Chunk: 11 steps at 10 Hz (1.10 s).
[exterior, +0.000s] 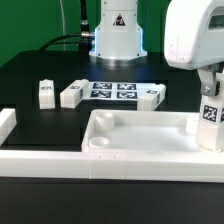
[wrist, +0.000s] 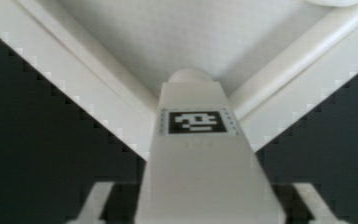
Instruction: Assemble desk
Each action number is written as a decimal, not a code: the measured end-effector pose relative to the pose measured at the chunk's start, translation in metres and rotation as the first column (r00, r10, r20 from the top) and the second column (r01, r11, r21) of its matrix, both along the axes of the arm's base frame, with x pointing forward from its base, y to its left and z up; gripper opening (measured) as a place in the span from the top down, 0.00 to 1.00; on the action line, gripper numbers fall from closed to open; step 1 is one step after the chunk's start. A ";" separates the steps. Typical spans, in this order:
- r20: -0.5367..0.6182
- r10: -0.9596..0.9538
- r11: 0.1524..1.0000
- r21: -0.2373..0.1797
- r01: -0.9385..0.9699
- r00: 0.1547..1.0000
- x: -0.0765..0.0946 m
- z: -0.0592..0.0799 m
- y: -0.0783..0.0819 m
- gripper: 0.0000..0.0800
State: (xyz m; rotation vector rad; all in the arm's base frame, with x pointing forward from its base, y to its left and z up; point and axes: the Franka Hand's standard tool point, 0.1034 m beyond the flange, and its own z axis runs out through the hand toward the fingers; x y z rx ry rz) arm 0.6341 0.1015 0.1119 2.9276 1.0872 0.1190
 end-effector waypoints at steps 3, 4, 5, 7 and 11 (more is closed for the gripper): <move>-0.018 -0.286 0.957 0.042 0.286 0.958 -0.001 -0.001 0.001 0.64; -0.026 -0.371 0.927 0.052 0.372 0.928 -0.001 -0.001 0.001 0.64; -0.032 -0.448 0.891 0.057 0.449 0.893 -0.001 -0.001 0.001 0.64; -0.049 -0.641 0.763 0.065 0.643 0.766 -0.001 -0.002 0.002 0.64; -0.092 -0.921 0.374 0.069 0.925 0.379 -0.001 -0.003 0.002 0.64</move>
Offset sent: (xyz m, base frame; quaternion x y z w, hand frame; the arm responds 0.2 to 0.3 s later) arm -0.0039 0.0007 -0.0047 0.0303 -0.0004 0.2749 0.9610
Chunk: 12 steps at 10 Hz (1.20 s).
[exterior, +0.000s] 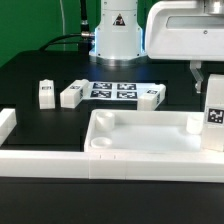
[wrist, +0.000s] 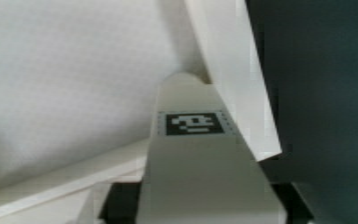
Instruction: Assemble desk
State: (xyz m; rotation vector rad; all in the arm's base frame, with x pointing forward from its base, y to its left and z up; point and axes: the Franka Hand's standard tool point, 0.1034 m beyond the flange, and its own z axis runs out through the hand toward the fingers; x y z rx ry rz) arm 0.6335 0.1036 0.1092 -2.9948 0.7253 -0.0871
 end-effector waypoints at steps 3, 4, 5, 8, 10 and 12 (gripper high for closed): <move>0.000 0.006 1.000 0.002 -0.006 1.000 0.000 0.000 0.000 0.63; 0.001 0.033 0.999 0.001 -0.033 0.999 0.000 0.001 0.001 0.39; 0.005 0.121 0.993 -0.009 -0.121 0.993 0.000 0.001 0.002 0.23; 0.012 0.352 0.936 -0.027 -0.351 0.936 0.000 0.001 0.001 0.19; 0.012 0.507 0.861 -0.042 -0.506 0.862 0.000 0.000 0.000 0.19; 0.001 0.618 0.784 -0.071 -0.616 0.786 0.000 0.000 0.002 0.19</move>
Offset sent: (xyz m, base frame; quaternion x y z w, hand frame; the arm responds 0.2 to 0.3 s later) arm -0.0041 -0.0031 0.0054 -0.0262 0.0003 -0.1067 0.9939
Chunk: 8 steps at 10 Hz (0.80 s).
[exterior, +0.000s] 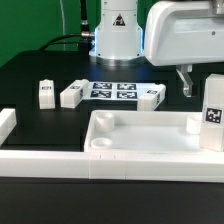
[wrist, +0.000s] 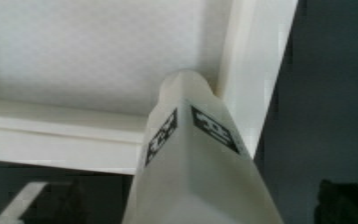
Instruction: Assemble desk
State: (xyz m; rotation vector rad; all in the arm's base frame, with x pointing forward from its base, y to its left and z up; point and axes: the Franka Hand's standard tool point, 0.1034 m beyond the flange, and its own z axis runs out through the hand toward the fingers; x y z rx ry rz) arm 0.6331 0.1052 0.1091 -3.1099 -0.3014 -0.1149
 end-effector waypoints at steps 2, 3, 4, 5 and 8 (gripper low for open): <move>0.003 0.178 0.984 -0.026 -0.178 0.984 0.000 0.000 0.001 0.19; 0.002 0.262 0.965 -0.033 -0.262 0.965 0.000 0.000 0.002 0.19; 0.001 0.346 0.937 -0.040 -0.346 0.938 0.000 0.000 0.002 0.19; -0.001 0.415 0.909 -0.045 -0.415 0.910 0.000 0.000 0.002 0.19; -0.009 0.595 0.802 -0.060 -0.594 0.804 0.000 0.000 0.000 0.19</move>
Offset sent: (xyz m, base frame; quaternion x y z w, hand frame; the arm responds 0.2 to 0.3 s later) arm 0.0006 0.0029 0.0008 -0.0118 0.0050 -0.2374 0.9713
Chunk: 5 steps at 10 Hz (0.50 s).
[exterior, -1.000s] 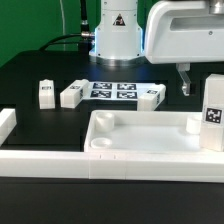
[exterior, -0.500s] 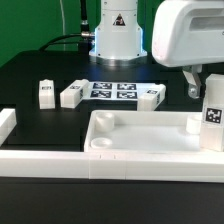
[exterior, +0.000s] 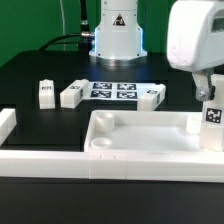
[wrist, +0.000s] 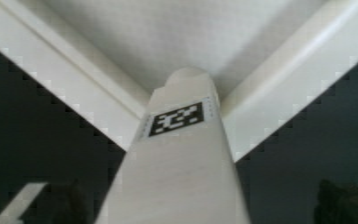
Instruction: Assemble desk
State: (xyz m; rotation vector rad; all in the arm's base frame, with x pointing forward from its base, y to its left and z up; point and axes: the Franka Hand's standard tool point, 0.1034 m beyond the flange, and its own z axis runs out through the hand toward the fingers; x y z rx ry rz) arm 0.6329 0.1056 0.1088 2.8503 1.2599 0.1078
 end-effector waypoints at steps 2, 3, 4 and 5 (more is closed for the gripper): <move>0.000 0.006 1.000 -0.001 -0.006 1.000 0.000 0.000 0.002 0.19; 0.000 0.005 1.000 -0.001 -0.005 1.000 0.000 0.000 0.001 0.32; 0.000 0.004 1.000 -0.001 -0.004 1.000 0.000 0.000 0.000 0.32; 0.000 0.004 1.000 -0.001 -0.004 1.000 0.000 0.000 0.000 0.56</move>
Offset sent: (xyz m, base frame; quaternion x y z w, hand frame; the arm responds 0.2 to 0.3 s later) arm 0.0000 0.0000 0.0000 0.0000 0.0000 0.0000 1.0000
